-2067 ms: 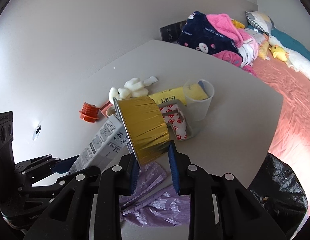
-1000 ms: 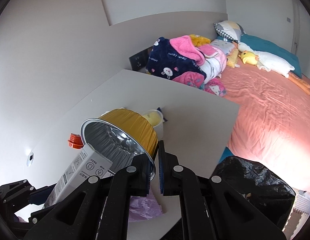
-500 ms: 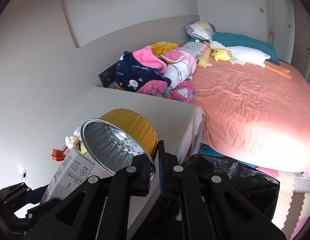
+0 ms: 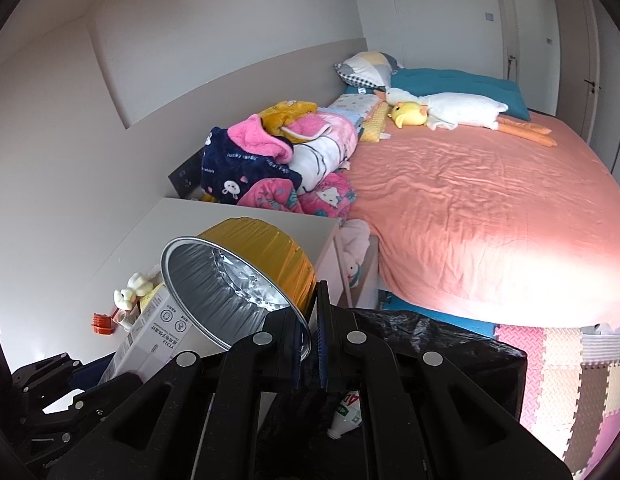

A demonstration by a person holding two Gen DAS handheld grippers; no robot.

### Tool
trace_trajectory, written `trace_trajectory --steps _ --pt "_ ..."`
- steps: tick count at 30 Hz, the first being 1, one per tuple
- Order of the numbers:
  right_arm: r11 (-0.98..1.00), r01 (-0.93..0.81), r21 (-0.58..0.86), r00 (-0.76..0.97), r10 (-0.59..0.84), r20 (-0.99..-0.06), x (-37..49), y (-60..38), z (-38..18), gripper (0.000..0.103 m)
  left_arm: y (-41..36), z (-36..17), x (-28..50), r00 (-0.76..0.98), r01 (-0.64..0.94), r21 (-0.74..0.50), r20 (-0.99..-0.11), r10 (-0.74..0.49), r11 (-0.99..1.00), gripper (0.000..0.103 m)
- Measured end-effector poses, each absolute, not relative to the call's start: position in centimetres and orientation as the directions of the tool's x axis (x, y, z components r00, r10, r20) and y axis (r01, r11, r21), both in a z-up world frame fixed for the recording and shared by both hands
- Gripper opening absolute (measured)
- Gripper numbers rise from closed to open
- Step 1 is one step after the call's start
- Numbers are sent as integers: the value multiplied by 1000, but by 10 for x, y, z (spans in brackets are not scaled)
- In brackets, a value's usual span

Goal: Collect trash
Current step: 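Carry the box and foil cup over the black trash bag, then open both tools to drop the box and foil cup into the bag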

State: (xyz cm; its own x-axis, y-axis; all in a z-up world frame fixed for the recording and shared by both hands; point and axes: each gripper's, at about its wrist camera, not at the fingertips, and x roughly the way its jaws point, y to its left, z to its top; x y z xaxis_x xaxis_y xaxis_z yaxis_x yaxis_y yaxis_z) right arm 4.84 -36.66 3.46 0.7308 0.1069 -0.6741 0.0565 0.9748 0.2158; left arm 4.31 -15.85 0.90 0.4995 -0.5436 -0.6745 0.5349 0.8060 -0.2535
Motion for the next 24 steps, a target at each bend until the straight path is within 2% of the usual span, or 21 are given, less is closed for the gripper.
trace_trajectory --steps 14,19,20,21,22,23,24 --pt "962 148 228 728 50 -684 19 -415 36 7 -209 4 50 406 622 -267 -694 -595 736 27" --pt "950 192 244 698 43 -715 10 -436 33 7 -230 0 52 361 645 -286 -704 -612 708 27" --pt "949 196 247 684 48 -728 10 -439 32 9 -234 -3 53 336 647 -304 -710 -619 699 35" --pt "947 206 245 663 49 -747 9 -443 29 20 -236 -6 55 320 642 -315 -718 -618 699 49" --pt "944 221 244 648 45 -761 8 -446 27 31 -239 -10 57 315 626 -321 -729 -608 710 88" --pt "940 242 241 636 34 -771 6 -451 26 61 -242 -12 58 316 617 -324 -733 -603 717 96" --pt "937 260 234 630 19 -776 3 -455 25 74 -245 -16 60 313 613 -327 -736 -601 719 96"
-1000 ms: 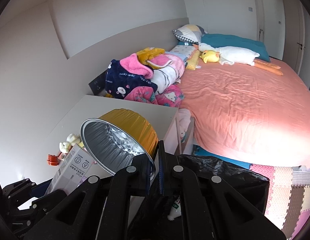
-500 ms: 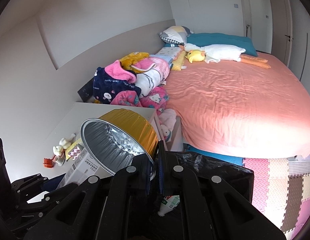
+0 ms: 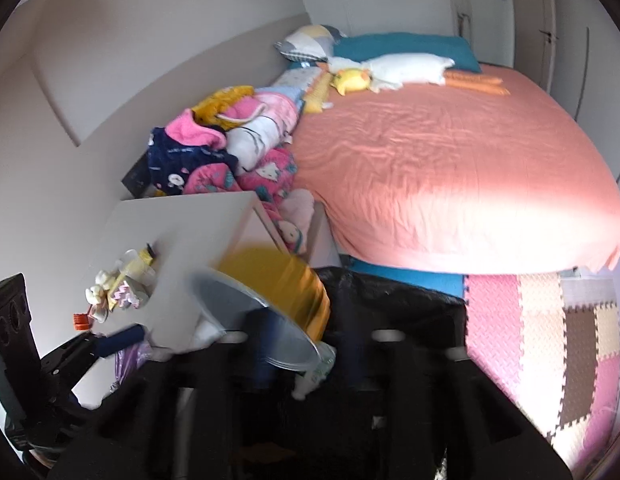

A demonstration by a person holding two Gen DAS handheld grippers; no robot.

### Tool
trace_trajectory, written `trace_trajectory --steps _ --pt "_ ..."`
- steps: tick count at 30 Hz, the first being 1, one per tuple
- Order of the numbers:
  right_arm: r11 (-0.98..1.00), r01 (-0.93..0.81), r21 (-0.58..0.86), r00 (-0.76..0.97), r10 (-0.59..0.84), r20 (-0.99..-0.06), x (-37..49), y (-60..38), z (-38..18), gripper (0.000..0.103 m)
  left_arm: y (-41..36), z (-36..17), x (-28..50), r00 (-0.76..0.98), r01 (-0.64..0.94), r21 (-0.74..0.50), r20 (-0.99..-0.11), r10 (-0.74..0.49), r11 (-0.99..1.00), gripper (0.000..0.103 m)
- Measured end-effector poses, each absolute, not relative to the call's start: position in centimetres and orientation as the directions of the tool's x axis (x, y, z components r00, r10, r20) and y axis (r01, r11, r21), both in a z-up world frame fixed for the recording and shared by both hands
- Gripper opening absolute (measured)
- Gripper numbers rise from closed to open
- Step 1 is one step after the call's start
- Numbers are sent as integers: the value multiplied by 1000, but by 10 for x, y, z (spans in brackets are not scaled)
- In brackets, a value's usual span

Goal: Collect trash
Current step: 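Open both tools to drop the box and foil cup into the bag, then move the left tool back to the purple plastic bag on the table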

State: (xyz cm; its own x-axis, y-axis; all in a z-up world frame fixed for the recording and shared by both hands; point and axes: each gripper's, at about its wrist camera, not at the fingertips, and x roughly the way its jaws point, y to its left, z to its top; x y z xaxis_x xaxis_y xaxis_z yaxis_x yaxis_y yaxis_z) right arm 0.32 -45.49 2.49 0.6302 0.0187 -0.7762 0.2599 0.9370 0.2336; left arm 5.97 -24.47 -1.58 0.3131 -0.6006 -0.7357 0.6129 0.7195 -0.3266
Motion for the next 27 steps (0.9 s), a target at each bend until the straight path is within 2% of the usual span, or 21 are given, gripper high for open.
trace_trajectory --steps 4,11,27 --pt "926 301 226 626 -14 -779 -6 -470 23 74 -252 -30 69 298 577 -326 -770 -565 749 96" --pt "922 307 238 641 -15 -767 -7 -478 23 74 -254 -29 68 312 570 -303 -780 -542 764 96" --pt "948 189 256 651 74 -756 19 -436 21 74 -217 -32 70 368 500 -265 -797 -480 824 96"
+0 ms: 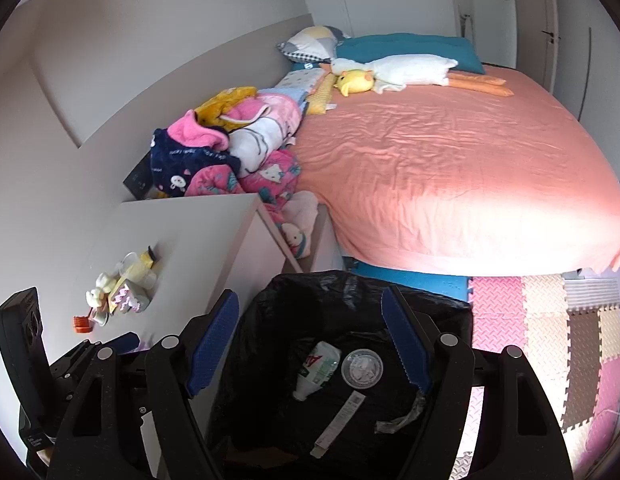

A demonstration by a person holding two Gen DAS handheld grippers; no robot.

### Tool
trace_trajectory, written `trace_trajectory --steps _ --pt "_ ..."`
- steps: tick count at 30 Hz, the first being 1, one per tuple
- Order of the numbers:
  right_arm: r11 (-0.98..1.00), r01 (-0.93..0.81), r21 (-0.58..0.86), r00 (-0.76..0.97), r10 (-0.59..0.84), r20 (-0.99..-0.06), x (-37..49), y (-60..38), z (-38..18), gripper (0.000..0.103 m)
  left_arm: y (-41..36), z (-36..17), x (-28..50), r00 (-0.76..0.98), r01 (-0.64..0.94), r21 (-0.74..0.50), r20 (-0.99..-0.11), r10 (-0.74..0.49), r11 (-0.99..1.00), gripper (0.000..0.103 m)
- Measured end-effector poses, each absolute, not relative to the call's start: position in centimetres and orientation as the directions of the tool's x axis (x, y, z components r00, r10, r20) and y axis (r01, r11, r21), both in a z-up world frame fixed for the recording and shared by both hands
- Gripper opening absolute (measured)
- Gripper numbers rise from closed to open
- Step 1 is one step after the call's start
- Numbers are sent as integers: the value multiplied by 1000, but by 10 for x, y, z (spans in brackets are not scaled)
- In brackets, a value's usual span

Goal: Collect trash
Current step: 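Move the left tool back to the purple plastic bag on the table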

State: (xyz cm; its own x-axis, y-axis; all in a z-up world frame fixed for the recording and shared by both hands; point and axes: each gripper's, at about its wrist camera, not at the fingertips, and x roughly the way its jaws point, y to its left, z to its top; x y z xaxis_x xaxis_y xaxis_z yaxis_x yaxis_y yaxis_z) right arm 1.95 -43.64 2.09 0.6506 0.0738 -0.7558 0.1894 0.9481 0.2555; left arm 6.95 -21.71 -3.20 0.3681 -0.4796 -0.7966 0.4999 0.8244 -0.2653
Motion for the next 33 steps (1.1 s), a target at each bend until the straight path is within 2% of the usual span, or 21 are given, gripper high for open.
trace_trajectory --steps 23,33 --pt "967 -45 249 627 222 -747 50 -340 11 74 -125 -50 54 431 304 -242 -827 -360 921 96" --pt "960 -139 242 629 274 -728 60 -304 3 74 -98 -72 43 453 243 -168 -852 -264 955 96"
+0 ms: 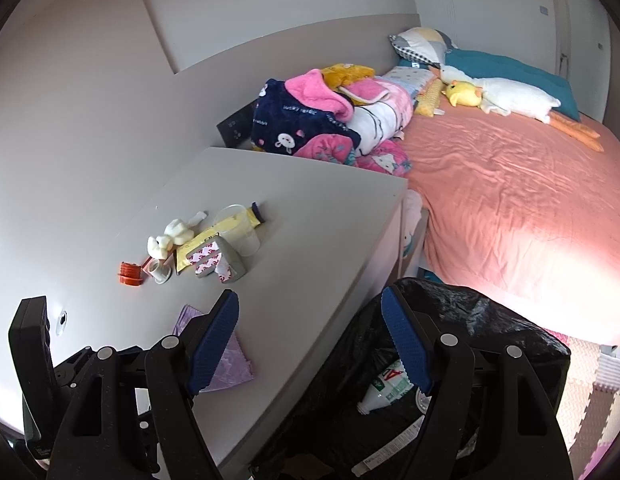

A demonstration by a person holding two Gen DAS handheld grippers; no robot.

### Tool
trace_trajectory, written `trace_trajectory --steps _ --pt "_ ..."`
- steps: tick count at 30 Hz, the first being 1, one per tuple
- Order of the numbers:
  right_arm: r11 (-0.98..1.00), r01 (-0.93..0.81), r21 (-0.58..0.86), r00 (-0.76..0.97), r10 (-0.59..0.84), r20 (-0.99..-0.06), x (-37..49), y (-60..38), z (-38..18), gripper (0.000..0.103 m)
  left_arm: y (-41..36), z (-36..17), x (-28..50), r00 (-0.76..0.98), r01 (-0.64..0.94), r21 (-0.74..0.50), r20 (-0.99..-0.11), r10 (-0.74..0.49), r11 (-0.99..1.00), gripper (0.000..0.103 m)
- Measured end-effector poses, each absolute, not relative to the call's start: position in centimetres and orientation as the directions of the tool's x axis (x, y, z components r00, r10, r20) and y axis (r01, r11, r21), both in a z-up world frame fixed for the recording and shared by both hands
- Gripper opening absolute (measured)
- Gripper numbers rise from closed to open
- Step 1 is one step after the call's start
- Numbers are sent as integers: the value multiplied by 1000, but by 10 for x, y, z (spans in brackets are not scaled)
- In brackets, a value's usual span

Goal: Collect trash
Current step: 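Move the left tool back to the purple plastic bag on the table, then grasp the knotted end of the purple plastic bag with the left tool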

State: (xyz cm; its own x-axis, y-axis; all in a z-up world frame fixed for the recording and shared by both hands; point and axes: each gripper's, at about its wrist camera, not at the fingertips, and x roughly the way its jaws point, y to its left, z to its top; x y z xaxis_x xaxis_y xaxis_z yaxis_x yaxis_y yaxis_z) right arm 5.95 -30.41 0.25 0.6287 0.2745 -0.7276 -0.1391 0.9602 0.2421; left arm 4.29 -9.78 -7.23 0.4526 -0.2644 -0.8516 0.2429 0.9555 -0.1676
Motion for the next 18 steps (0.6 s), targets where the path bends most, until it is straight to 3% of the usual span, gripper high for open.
trace_trajectory --steps 10,16,18 --pt "951 -195 242 608 310 -731 63 -285 -8 74 -78 -90 44 464 192 -167 -853 -239 967 95" --pt "937 -238 255 573 347 -742 72 -272 -19 74 -74 -98 43 447 195 -162 -863 -235 967 70" --pt "933 -255 254 557 357 -750 75 -267 -22 69 -76 -98 42 449 201 -146 -865 -224 969 63"
